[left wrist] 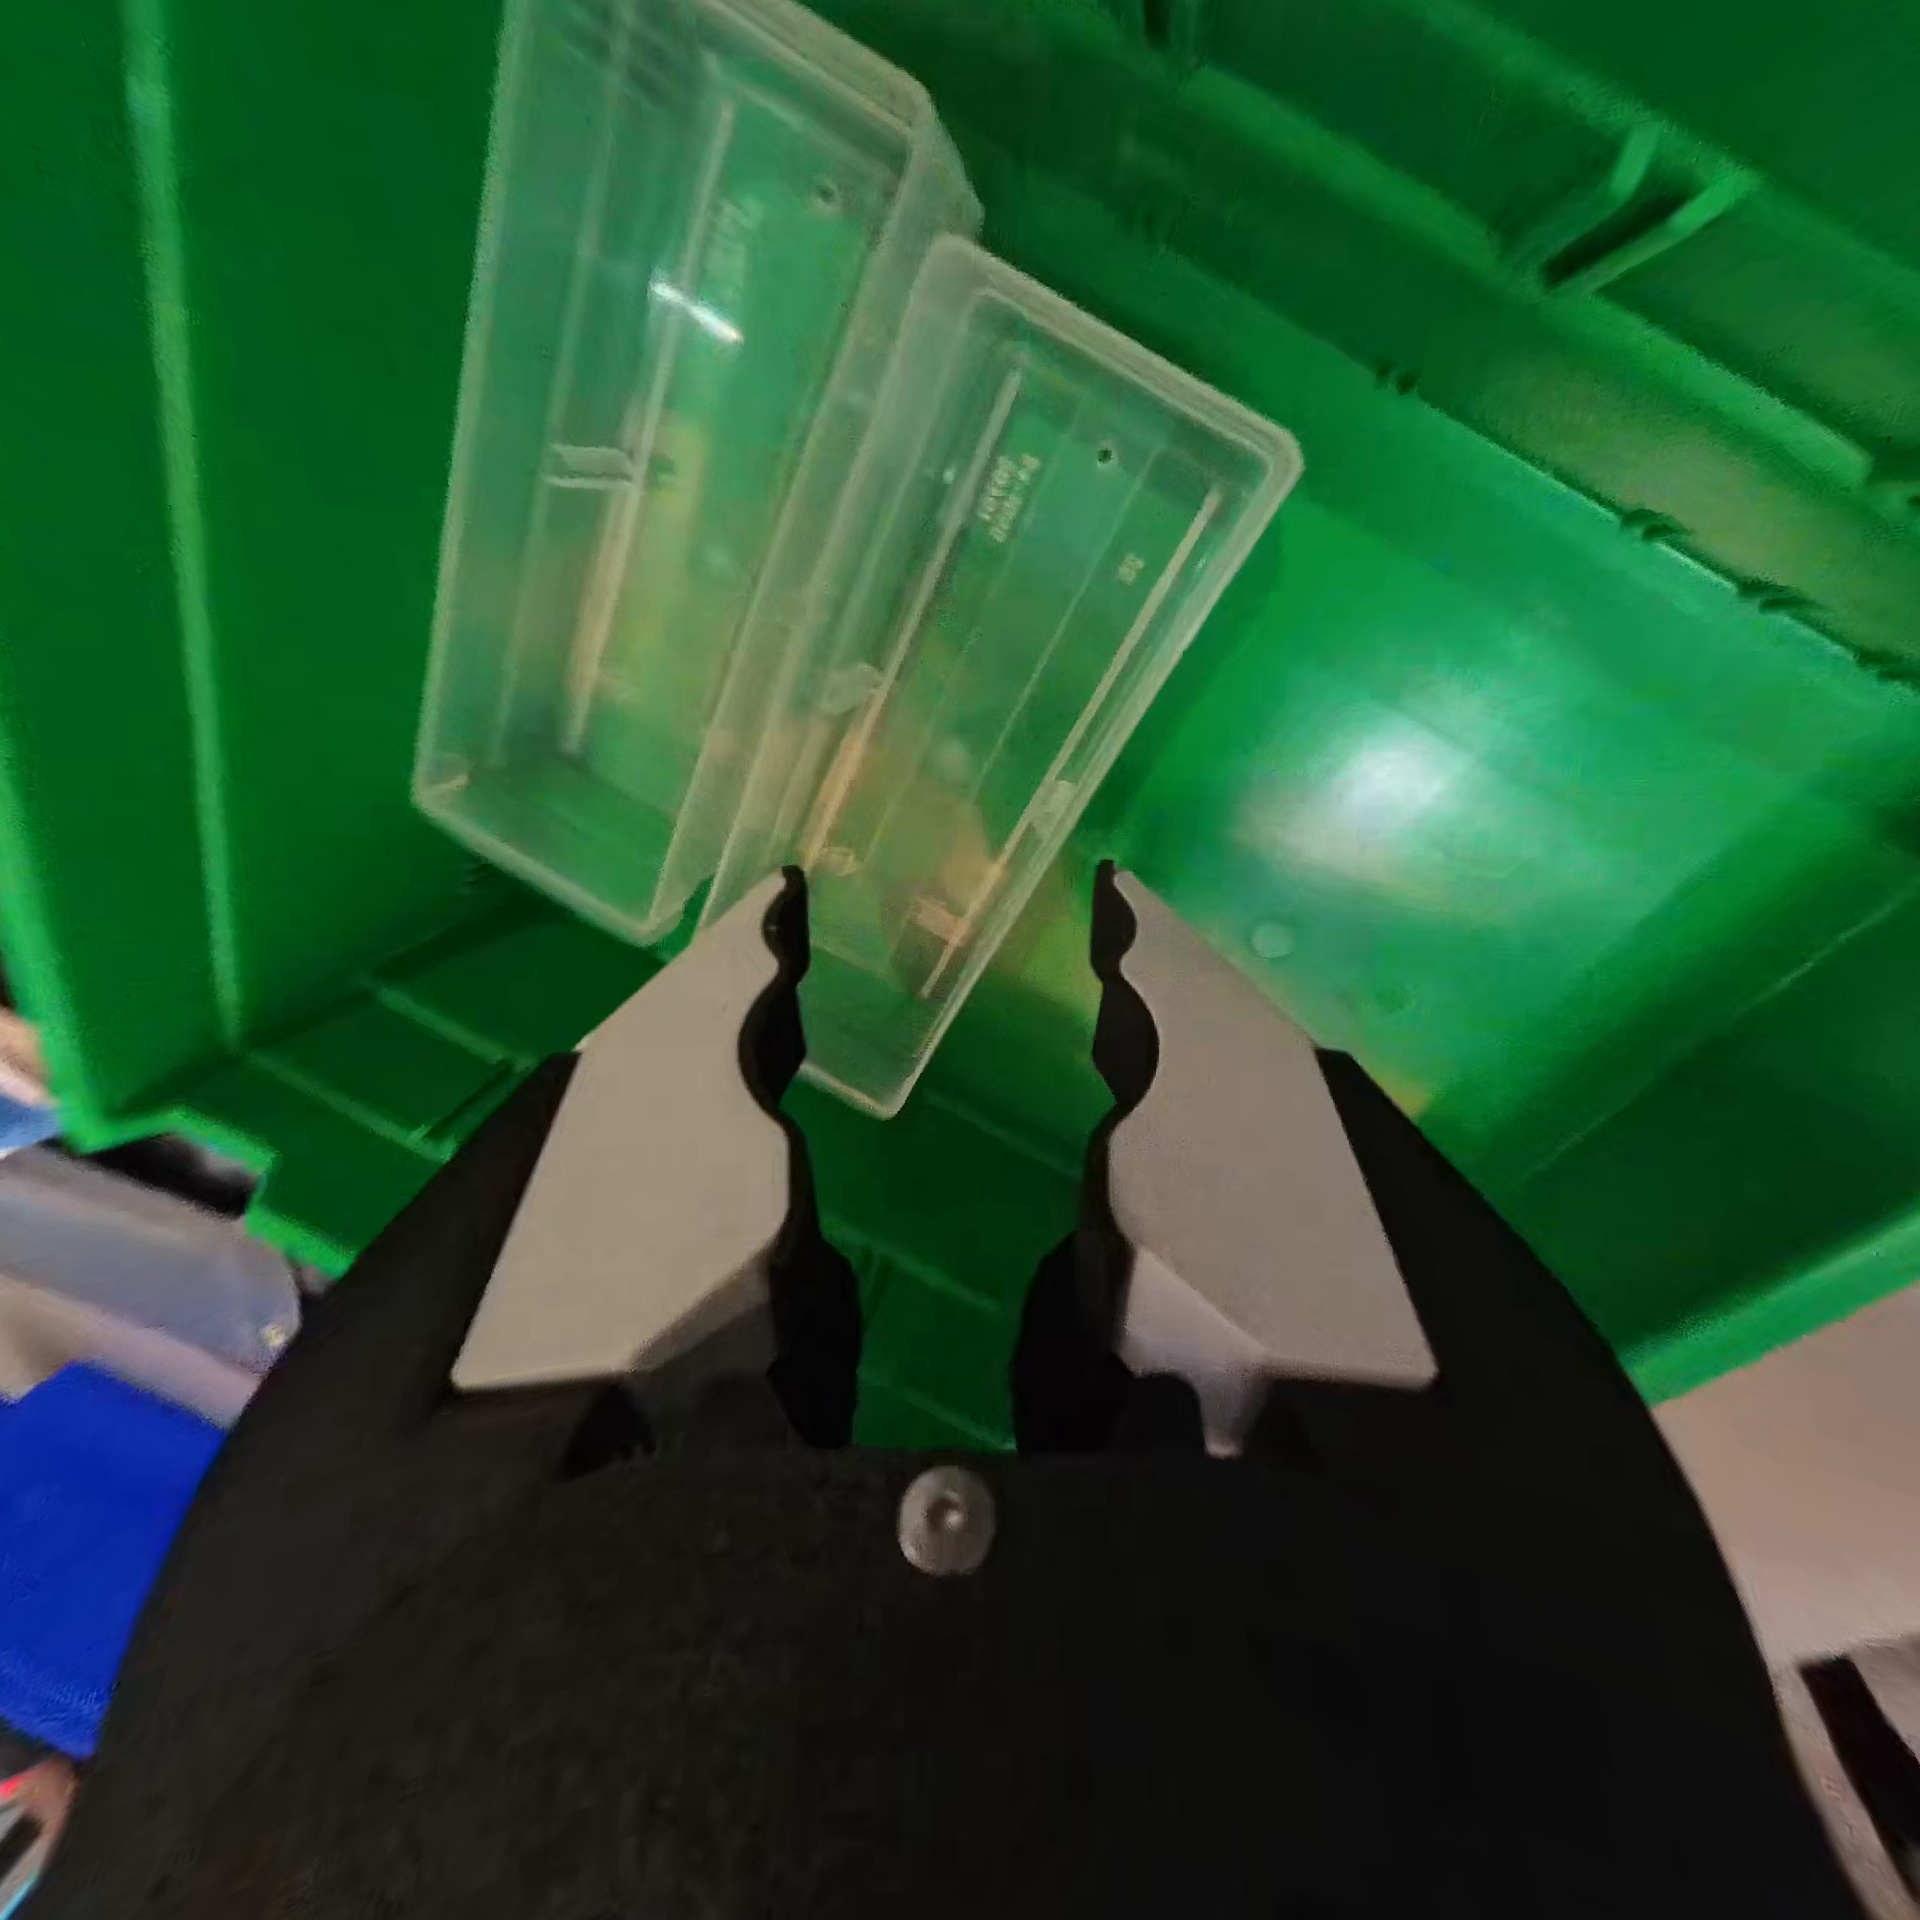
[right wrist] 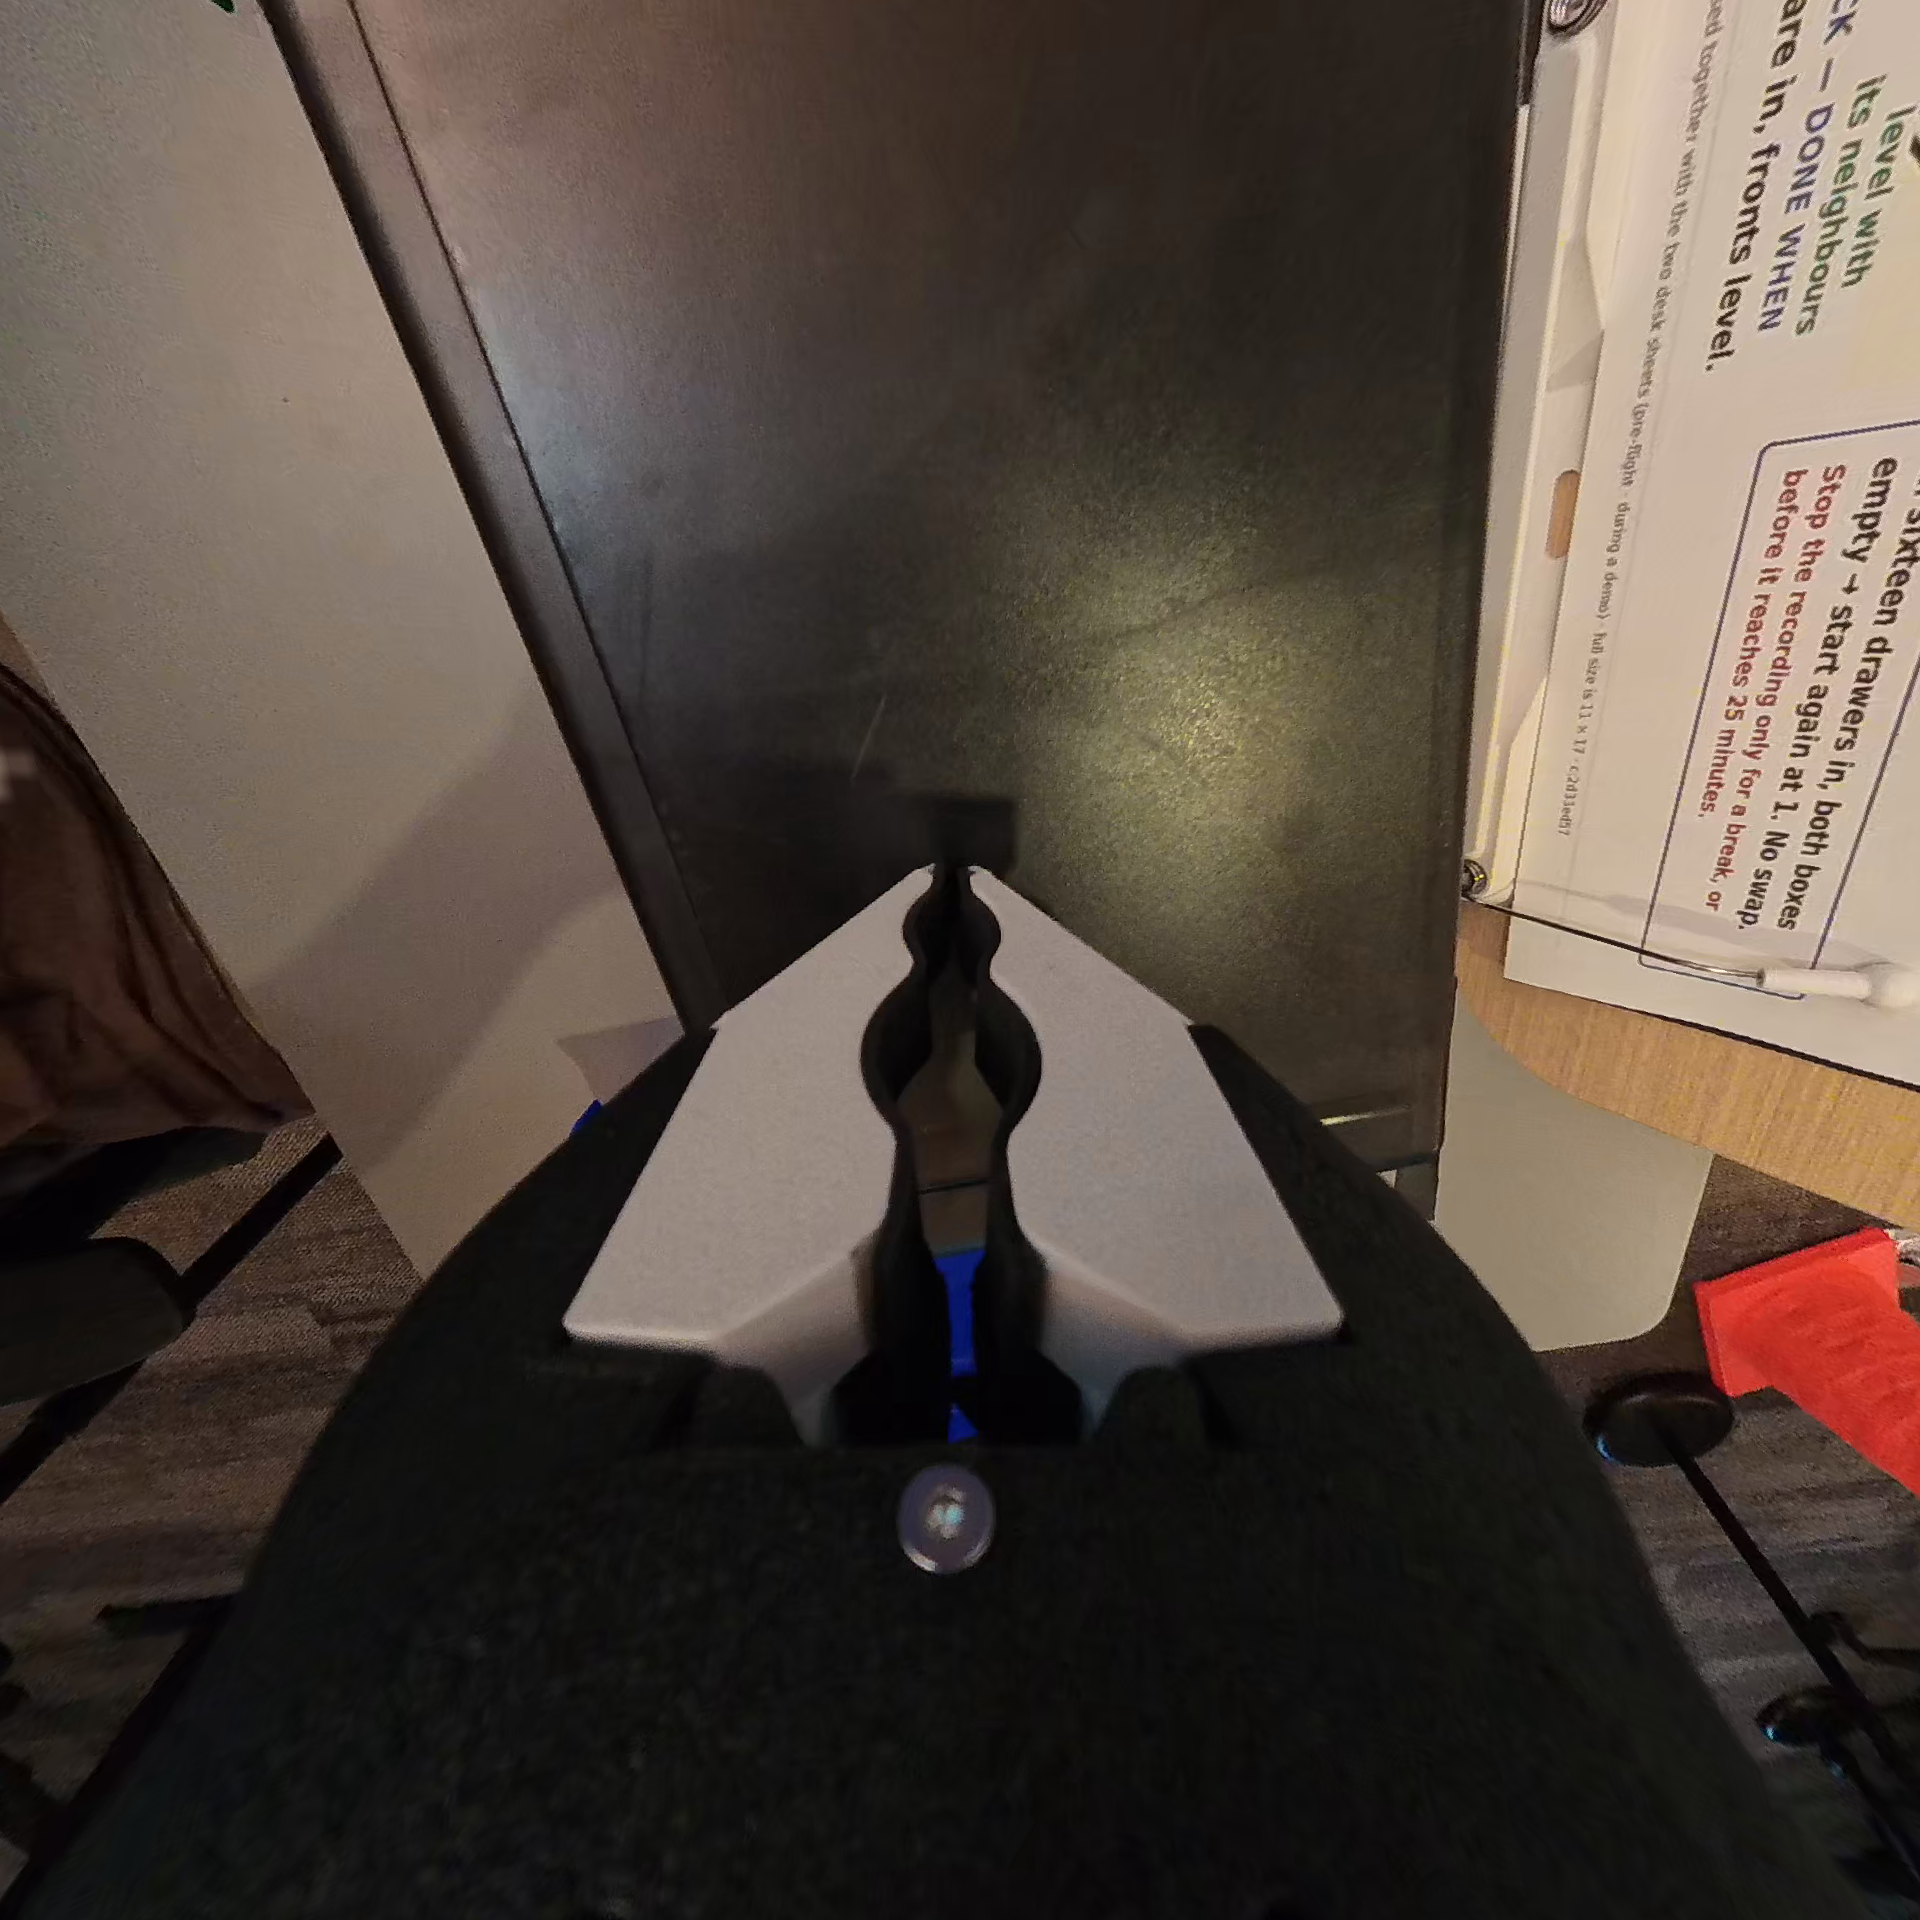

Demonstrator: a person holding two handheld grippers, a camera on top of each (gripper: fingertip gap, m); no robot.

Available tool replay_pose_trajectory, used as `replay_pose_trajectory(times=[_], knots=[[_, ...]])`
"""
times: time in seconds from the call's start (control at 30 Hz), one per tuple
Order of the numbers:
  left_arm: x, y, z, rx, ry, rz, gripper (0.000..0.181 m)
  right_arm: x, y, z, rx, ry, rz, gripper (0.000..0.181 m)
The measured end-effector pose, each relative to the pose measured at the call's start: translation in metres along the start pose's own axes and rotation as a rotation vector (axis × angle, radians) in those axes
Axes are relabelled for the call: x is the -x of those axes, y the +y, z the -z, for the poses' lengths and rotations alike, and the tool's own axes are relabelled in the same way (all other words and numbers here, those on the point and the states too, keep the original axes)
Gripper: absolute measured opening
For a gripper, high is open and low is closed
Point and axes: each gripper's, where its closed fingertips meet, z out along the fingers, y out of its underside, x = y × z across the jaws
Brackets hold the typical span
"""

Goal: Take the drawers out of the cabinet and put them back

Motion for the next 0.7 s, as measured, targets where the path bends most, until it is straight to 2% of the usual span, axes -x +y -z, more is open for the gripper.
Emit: replay_pose_trajectory(times=[0.07,0.17,0.23,0.3,0.37,0.47,0.57,0.7], knots=[[-0.008,0.004,-0.01,0.049,0.066,-0.04,0.051,0.0,0.0,0.0,-0.003,0.0,0.004,0.0],[-0.011,0.012,-0.024,0.119,0.072,-0.071,0.048,0.0,0.0,0.0,-0.004,-0.011,0.004,0.0],[-0.023,0.011,-0.025,0.091,0.147,-0.057,0.024,0.0,0.0,0.0,-0.002,-0.015,0.005,0.0],[-0.024,0.012,-0.025,0.064,0.149,-0.045,0.02,0.0,0.0,0.0,0.002,-0.012,0.01,0.0],[-0.025,0.018,-0.025,0.061,0.129,-0.062,0.004,0.0,0.0,0.0,0.006,-0.008,0.014,0.0],[-0.032,0.027,-0.021,0.079,0.132,-0.042,0.0,0.0,0.0,0.0,0.008,0.0,0.015,0.0],[-0.038,0.028,0.0,0.045,0.114,0.023,0.0,0.0,0.0,0.0,0.0,0.007,0.014,0.0],[-0.058,0.024,0.06,-0.05,0.095,0.1,0.0,0.0,0.0,0.0,-0.035,0.003,0.001,0.0]])
